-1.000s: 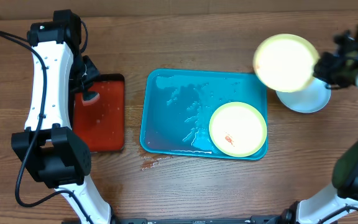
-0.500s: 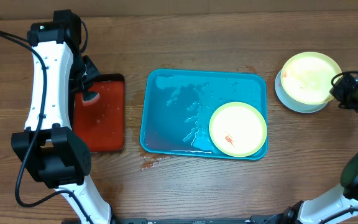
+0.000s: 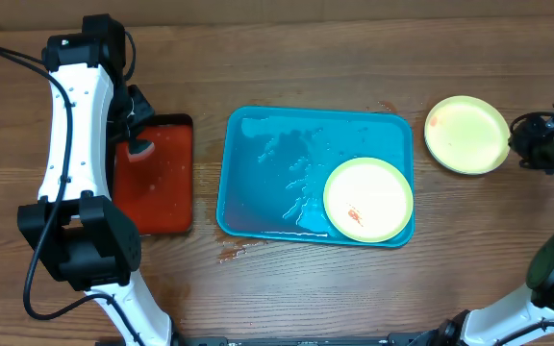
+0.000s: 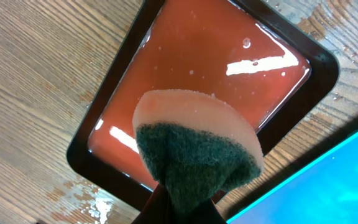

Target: Clean dirty plates on tray and stack at the side

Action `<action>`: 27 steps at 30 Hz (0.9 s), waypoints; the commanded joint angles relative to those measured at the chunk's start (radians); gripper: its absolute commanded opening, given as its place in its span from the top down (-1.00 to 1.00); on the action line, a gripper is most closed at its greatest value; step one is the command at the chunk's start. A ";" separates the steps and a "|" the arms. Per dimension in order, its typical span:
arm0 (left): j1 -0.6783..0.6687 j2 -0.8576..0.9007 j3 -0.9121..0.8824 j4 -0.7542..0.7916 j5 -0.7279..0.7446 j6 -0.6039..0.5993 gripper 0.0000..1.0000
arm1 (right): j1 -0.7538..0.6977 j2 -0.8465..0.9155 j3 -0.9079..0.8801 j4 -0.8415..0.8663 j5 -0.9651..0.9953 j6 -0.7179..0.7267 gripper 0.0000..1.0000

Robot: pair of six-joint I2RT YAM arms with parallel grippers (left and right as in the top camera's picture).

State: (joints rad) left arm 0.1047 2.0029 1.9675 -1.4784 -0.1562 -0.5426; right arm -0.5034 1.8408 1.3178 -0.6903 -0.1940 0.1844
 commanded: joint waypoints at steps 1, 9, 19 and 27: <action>0.000 0.006 -0.003 0.002 0.022 0.015 0.91 | 0.044 -0.031 -0.005 0.009 -0.254 -0.091 0.31; 0.000 0.006 -0.003 0.006 0.027 0.016 0.91 | 0.310 -0.031 -0.005 -0.071 -0.320 -0.445 0.27; 0.000 0.006 -0.003 0.006 0.026 0.016 0.92 | 0.642 -0.030 -0.018 -0.138 0.159 -0.672 -0.24; 0.000 0.006 -0.003 0.010 0.027 0.016 0.91 | 0.647 -0.030 -0.069 -0.135 0.167 -0.692 -0.54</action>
State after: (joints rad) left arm 0.1047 2.0029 1.9675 -1.4731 -0.1383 -0.5430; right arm 0.1490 1.8408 1.2724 -0.8299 -0.0589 -0.4828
